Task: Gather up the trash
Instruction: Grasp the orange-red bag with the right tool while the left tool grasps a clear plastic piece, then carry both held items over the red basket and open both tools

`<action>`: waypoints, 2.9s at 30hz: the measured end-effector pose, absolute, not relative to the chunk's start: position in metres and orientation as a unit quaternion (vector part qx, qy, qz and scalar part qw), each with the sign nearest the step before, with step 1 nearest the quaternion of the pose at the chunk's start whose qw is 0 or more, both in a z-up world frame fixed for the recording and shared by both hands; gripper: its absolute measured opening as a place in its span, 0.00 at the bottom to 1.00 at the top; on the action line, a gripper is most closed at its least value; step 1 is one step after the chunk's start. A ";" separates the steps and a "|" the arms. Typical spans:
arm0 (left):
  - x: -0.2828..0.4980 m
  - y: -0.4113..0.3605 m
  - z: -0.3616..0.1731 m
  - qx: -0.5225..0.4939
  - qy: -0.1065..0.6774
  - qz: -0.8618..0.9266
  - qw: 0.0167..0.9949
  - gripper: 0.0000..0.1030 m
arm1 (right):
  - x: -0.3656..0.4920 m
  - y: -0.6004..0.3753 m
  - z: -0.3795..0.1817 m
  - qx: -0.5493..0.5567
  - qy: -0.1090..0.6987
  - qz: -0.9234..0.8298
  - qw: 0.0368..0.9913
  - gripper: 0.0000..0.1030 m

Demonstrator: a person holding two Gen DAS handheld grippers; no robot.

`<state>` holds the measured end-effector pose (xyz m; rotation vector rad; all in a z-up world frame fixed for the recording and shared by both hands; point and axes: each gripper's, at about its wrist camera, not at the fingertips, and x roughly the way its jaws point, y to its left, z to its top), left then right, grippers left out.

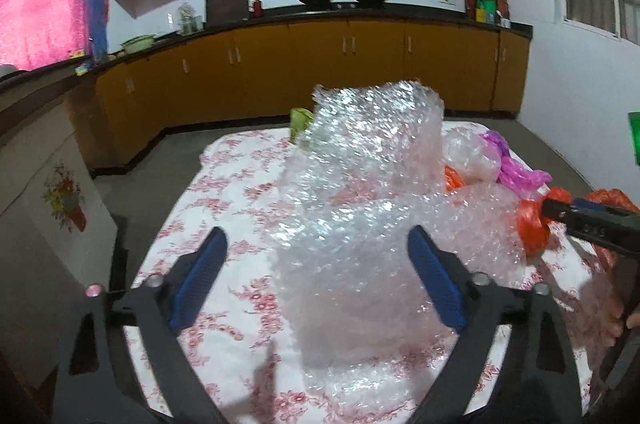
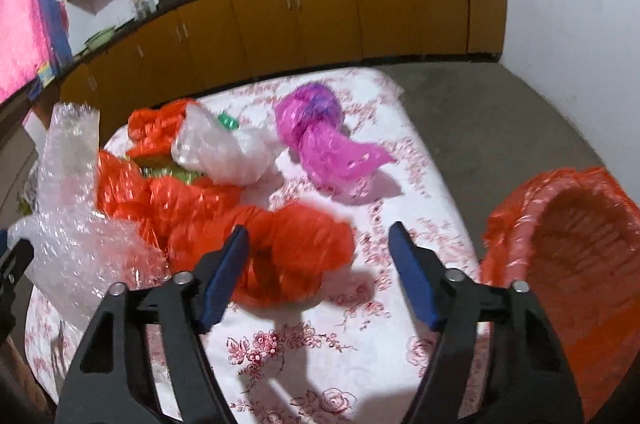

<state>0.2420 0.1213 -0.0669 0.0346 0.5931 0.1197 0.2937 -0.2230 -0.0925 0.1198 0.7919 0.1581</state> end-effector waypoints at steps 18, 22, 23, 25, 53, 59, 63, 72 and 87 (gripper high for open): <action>0.225 0.108 -0.059 0.003 0.283 0.015 0.959 0.05 | 0.270 -0.218 -0.080 0.053 0.371 0.112 0.920 0.03; 0.215 0.107 -0.049 0.000 0.273 0.010 0.962 0.05 | 0.258 -0.224 -0.070 0.052 0.361 0.108 0.925 0.03; 0.212 0.106 -0.046 -0.001 0.269 0.009 0.963 0.05 | 0.255 -0.226 -0.067 0.050 0.357 0.106 0.927 0.02; 0.206 0.104 -0.040 -0.002 0.261 0.006 0.965 0.04 | 0.250 -0.229 -0.063 0.049 0.352 0.102 0.929 0.02; 0.187 0.000 0.027 0.008 0.194 -0.118 0.974 0.04 | 0.190 -0.351 -0.017 0.066 0.307 -0.006 0.949 0.02; 0.201 -0.039 0.029 0.006 0.194 -0.166 0.967 0.04 | 0.184 -0.381 -0.015 0.067 0.308 -0.042 0.948 0.02; 0.205 -0.064 0.030 -0.001 0.194 -0.197 0.961 0.04 | 0.178 -0.404 -0.015 0.067 0.308 -0.069 0.947 0.02; 0.216 -0.124 0.022 -0.011 0.210 -0.274 0.938 0.04 | 0.168 -0.440 -0.018 0.077 0.314 -0.109 0.940 0.02; 0.243 -0.193 -0.025 0.006 0.259 -0.313 0.914 0.07 | 0.168 -0.473 -0.033 0.098 0.322 -0.117 0.934 0.04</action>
